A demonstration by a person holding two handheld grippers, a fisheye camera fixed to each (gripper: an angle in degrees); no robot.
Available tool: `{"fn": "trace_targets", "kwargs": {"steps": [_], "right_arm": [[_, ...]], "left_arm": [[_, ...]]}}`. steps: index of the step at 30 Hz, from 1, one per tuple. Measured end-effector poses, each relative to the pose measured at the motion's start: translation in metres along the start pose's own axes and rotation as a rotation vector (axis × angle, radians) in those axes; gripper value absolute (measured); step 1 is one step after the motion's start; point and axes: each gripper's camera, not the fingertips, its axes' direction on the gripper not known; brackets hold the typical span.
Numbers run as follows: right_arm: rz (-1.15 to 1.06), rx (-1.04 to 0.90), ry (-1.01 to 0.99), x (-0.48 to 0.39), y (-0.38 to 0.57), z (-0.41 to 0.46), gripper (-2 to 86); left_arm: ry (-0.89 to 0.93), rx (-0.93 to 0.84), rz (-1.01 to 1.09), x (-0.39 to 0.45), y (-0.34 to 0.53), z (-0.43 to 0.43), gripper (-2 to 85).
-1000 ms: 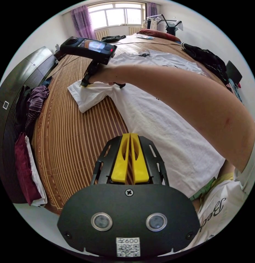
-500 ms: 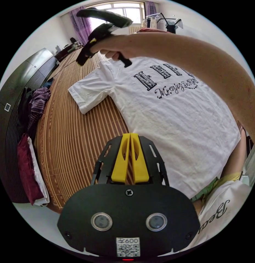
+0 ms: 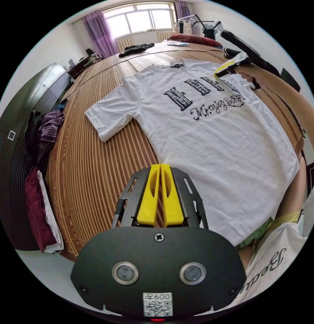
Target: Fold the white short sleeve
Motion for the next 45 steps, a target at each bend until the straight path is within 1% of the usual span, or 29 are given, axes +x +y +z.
{"fn": "trace_targets", "kwargs": {"steps": [2,4,6,10,15,18,19,20,21,22,23,24,25,26,27,28,29,31,34,35,36,38,39,40,41,42,43,44,45], "right_arm": [[0.118,-0.037,0.013,0.026,0.016,-0.022,-0.9],[0.124,-0.036,0.028,0.034,0.028,-0.045,-0.8],[0.127,0.008,0.032,0.039,0.038,-0.072,-0.8],[0.2,0.021,0.013,0.056,0.039,-0.125,-0.8],[0.211,0.059,0.027,0.049,0.026,-0.176,-0.8],[0.13,0.066,0.088,0.035,0.018,-0.21,-0.9],[0.092,0.064,0.128,0.031,0.017,-0.222,-0.9],[0.121,0.074,0.138,0.035,0.017,-0.235,-0.9],[0.15,0.089,0.127,0.039,0.018,-0.242,-0.9],[0.202,0.123,0.084,0.048,0.019,-0.259,-0.9],[0.239,0.145,0.028,0.059,0.02,-0.276,-0.9],[0.256,0.153,-0.008,0.065,0.02,-0.286,-0.9],[0.281,0.194,-0.078,0.077,0.022,-0.308,-0.9],[0.322,0.28,-0.105,0.091,0.03,-0.334,-0.9],[0.363,0.324,-0.101,0.1,0.035,-0.346,-0.8],[0.469,0.375,-0.081,0.121,0.043,-0.367,-0.8],[0.567,0.384,-0.079,0.146,0.049,-0.383,-0.8],[0.601,0.346,-0.11,0.179,0.047,-0.397,-0.8],[0.531,0.248,-0.127,0.21,0.023,-0.41,-0.9],[0.495,0.23,-0.127,0.212,0.011,-0.416,-0.9],[0.48,0.226,-0.121,0.212,0.005,-0.418,-0.9],[0.396,0.188,-0.085,0.203,-0.017,-0.42,-0.9],[0.371,0.158,-0.071,0.2,-0.022,-0.417,-0.9],[0.321,0.064,-0.023,0.195,-0.03,-0.406,-0.9],[0.258,0.034,0.016,0.191,-0.03,-0.403,-0.9],[0.256,0.068,0.029,0.192,-0.027,-0.41,-0.9],[0.28,0.055,-0.025,0.202,-0.024,-0.416,-0.9],[0.329,0.058,-0.095,0.217,-0.022,-0.426,-0.9],[0.339,0.045,-0.1,0.222,-0.022,-0.43,-0.9]], "left_arm": [[0.006,0.001,-0.003,-0.013,0.006,0.006,0.9],[0.008,0.002,-0.004,-0.023,0.011,0.011,0.9],[0.008,0.0,-0.004,-0.032,0.016,0.017,0.9],[0.002,0.004,-0.005,-0.052,0.029,0.03,0.9],[-0.016,-0.007,0.002,-0.073,0.043,0.048,1.0],[-0.027,-0.015,0.01,-0.087,0.054,0.058,1.0],[-0.102,-0.078,-0.034,-0.099,0.062,0.059,1.0],[-0.262,-0.094,-0.1,-0.111,0.078,0.052,0.9],[-0.359,-0.077,-0.133,-0.117,0.088,0.047,0.9],[-0.492,-0.011,-0.204,-0.13,0.107,0.036,0.9],[-0.492,0.07,-0.263,-0.142,0.123,0.025,0.9],[-0.442,0.12,-0.281,-0.147,0.129,0.021,0.9],[-0.287,0.238,-0.287,-0.154,0.14,0.016,0.9],[-0.123,0.359,-0.266,-0.154,0.15,0.017,0.9],[-0.05,0.408,-0.248,-0.153,0.153,0.02,0.9],[0.055,0.459,-0.215,-0.151,0.155,0.029,0.9],[0.103,0.461,-0.223,-0.153,0.152,0.039,0.9],[0.068,0.425,-0.237,-0.162,0.129,0.051,0.9],[-0.07,0.378,-0.207,-0.192,0.06,0.078,0.9],[-0.122,0.343,-0.232,-0.213,0.029,0.1,0.9],[-0.136,0.323,-0.251,-0.225,0.016,0.113,0.9],[-0.143,0.239,-0.273,-0.267,-0.023,0.173,0.9],[-0.15,0.204,-0.256,-0.273,-0.029,0.189,0.9],[-0.213,0.118,-0.228,-0.279,-0.035,0.221,0.9],[-0.354,-0.026,-0.204,-0.282,-0.035,0.255,0.9],[-0.417,-0.083,-0.183,-0.281,-0.031,0.27,0.9],[-0.44,-0.025,-0.161,-0.276,-0.016,0.277,0.8],[-0.425,-0.004,-0.203,-0.277,-0.006,0.284,0.8],[-0.427,0.002,-0.197,-0.275,-0.003,0.287,0.8]]}}
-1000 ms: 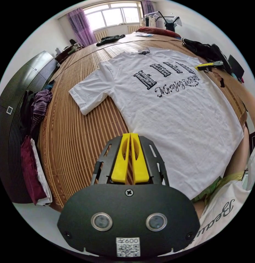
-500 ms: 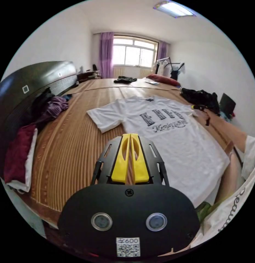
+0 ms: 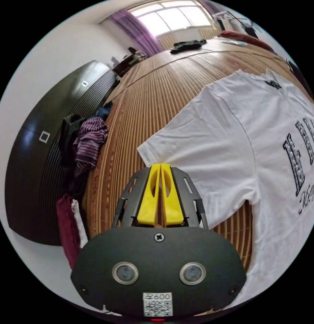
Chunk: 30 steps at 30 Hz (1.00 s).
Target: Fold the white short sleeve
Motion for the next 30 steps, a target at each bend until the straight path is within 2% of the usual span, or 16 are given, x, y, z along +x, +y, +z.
{"fn": "trace_targets", "kwargs": {"steps": [3,6,8,10,13,16,17,20,23,25,30], "right_arm": [[0.083,-0.022,0.216,0.016,0.01,-0.027,-0.8],[-0.04,0.095,0.011,-0.003,0.033,-0.08,-0.8],[-0.199,0.191,-0.152,-0.046,0.057,-0.122,-0.8],[-0.262,0.179,-0.197,-0.073,0.066,-0.134,-0.8],[-0.28,0.033,-0.144,-0.087,0.068,-0.12,-0.8],[-0.242,0.048,-0.193,-0.075,0.081,-0.134,-0.8],[-0.224,0.053,-0.221,-0.07,0.085,-0.14,-0.8],[-0.201,0.061,-0.251,-0.063,0.093,-0.151,-0.8],[-0.189,0.076,-0.243,-0.06,0.101,-0.162,-0.8],[-0.187,0.08,-0.218,-0.058,0.106,-0.168,-0.8],[-0.116,0.108,-0.151,-0.043,0.123,-0.181,-0.9]], "left_arm": [[-0.051,-0.003,0.036,0.017,0.007,0.011,0.8],[-0.168,0.028,-0.115,0.021,0.015,-0.011,0.8],[-0.21,0.274,-0.202,0.046,0.039,-0.072,0.8],[-0.083,0.397,-0.091,0.095,0.04,-0.112,0.8],[0.149,0.407,0.209,0.222,0.021,-0.162,0.8],[0.38,0.429,0.435,0.353,0.01,-0.204,0.9],[0.424,0.436,0.526,0.409,0.005,-0.219,0.9],[0.504,0.386,0.631,0.531,-0.014,-0.245,0.9],[0.545,0.388,0.595,0.598,-0.018,-0.257,0.9],[0.521,0.32,0.638,0.626,-0.016,-0.251,0.9],[0.62,0.384,0.547,0.582,-0.018,-0.272,0.9]]}}
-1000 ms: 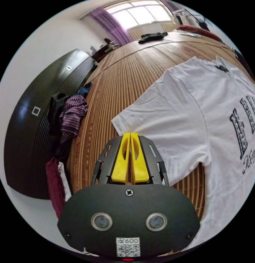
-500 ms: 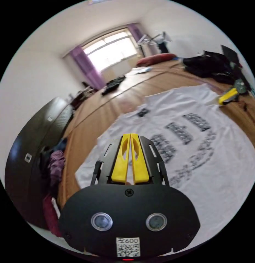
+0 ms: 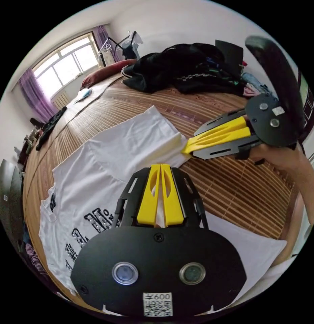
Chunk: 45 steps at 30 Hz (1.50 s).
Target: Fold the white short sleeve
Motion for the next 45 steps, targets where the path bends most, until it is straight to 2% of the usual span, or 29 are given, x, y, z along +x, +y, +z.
{"fn": "trace_targets", "kwargs": {"steps": [2,4,6,7,8,11,15,16,17,19,20,22,24,26,29,30,32,33,35,36,37,40,43,45], "right_arm": [[0.017,-0.011,0.16,-0.004,0.014,-0.018,-0.9],[0.05,0.035,0.295,-0.011,0.028,-0.038,-0.8],[0.039,0.134,0.22,-0.025,0.036,-0.063,-0.8],[0.01,0.183,0.071,-0.039,0.034,-0.075,-0.8],[-0.041,0.177,-0.091,-0.058,0.025,-0.077,-0.8],[-0.086,0.088,-0.295,-0.1,0.001,-0.055,-0.8],[-0.016,-0.104,-0.297,-0.082,0.007,-0.01,-0.9],[0.042,-0.046,-0.373,-0.056,0.019,-0.015,-0.9],[0.179,-0.049,-0.419,-0.02,0.035,-0.017,-0.9],[0.358,-0.062,-0.425,0.031,0.065,-0.024,-0.9],[0.451,-0.033,-0.396,0.058,0.087,-0.036,-0.9],[0.483,0.041,-0.296,0.077,0.111,-0.061,-0.9],[0.457,0.114,-0.253,0.073,0.118,-0.08,-0.9],[0.351,0.179,-0.353,0.041,0.107,-0.083,-0.9],[0.143,0.088,-0.48,-0.028,0.087,-0.053,-0.9],[0.131,0.058,-0.487,-0.038,0.087,-0.043,-0.9],[0.153,-0.088,-0.501,-0.046,0.101,-0.002,-0.9],[0.162,-0.119,-0.491,-0.042,0.109,0.006,-0.9],[0.255,-0.063,-0.544,-0.003,0.151,0.013,-0.8],[0.292,-0.052,-0.532,0.01,0.163,0.012,-0.8],[0.342,-0.035,-0.486,0.032,0.187,0.006,-0.8],[0.441,0.064,-0.38,0.061,0.251,-0.03,-0.9],[0.359,0.279,-0.356,0.024,0.311,-0.075,-0.9],[0.277,0.348,-0.322,-0.02,0.343,-0.084,-0.9]], "left_arm": [[-0.058,0.196,-0.086,-0.028,0.039,-0.082,1.0],[-0.05,0.221,-0.087,-0.046,0.075,-0.129,1.0],[-0.082,0.141,-0.077,-0.065,0.108,-0.157,1.0],[-0.127,0.064,-0.096,-0.076,0.128,-0.167,0.9],[-0.164,-0.007,-0.128,-0.085,0.148,-0.174,0.9],[-0.172,-0.112,-0.246,-0.108,0.192,-0.189,0.9],[-0.154,-0.229,-0.37,-0.146,0.255,-0.214,0.9],[-0.141,-0.244,-0.389,-0.159,0.28,-0.226,0.9],[-0.09,-0.157,-0.418,-0.172,0.304,-0.252,0.8],[-0.073,-0.121,-0.544,-0.198,0.339,-0.287,0.8],[-0.124,-0.101,-0.672,-0.215,0.363,-0.312,0.7],[-0.175,-0.057,-0.786,-0.228,0.387,-0.347,0.7],[-0.075,0.066,-0.807,-0.231,0.39,-0.374,0.6],[0.163,0.168,-0.789,-0.224,0.361,-0.382,0.5],[0.395,0.069,-0.708,-0.199,0.302,-0.364,0.6],[0.398,0.044,-0.691,-0.193,0.293,-0.363,0.6],[0.272,-0.091,-0.693,-0.177,0.278,-0.368,0.6],[0.261,-0.096,-0.673,-0.174,0.278,-0.373,0.6],[0.264,-0.071,-0.702,-0.176,0.295,-0.409,0.7],[0.225,-0.091,-0.732,-0.178,0.302,-0.418,0.7],[0.231,-0.037,-0.72,-0.177,0.314,-0.443,0.7],[0.168,-0.073,-1.044,-0.174,0.352,-0.505,0.5],[0.199,0.181,-0.951,-0.106,0.332,-0.575,0.4],[0.173,0.249,-0.839,-0.043,0.303,-0.6,0.4]]}}
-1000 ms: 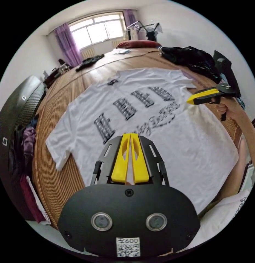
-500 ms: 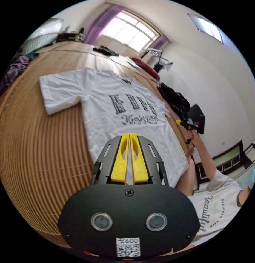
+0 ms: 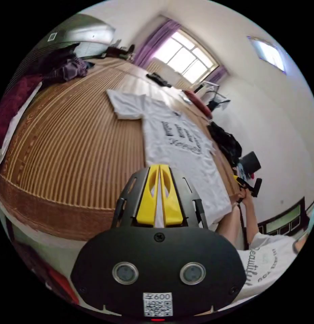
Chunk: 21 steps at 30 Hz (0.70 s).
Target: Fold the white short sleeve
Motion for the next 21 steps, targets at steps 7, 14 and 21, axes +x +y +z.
{"fn": "trace_targets", "kwargs": {"steps": [7,14,21], "right_arm": [[-0.242,0.175,0.288,-0.108,0.177,0.096,-0.9],[-0.246,0.154,0.593,-0.042,0.26,0.146,-0.8],[-0.018,0.178,0.622,0.048,0.296,0.143,-0.9]], "left_arm": [[-0.446,0.273,0.284,0.228,0.122,0.054,0.8],[-0.599,0.224,0.145,0.233,0.14,0.025,1.0],[-0.874,0.346,-0.005,0.279,0.108,-0.042,0.6]]}}
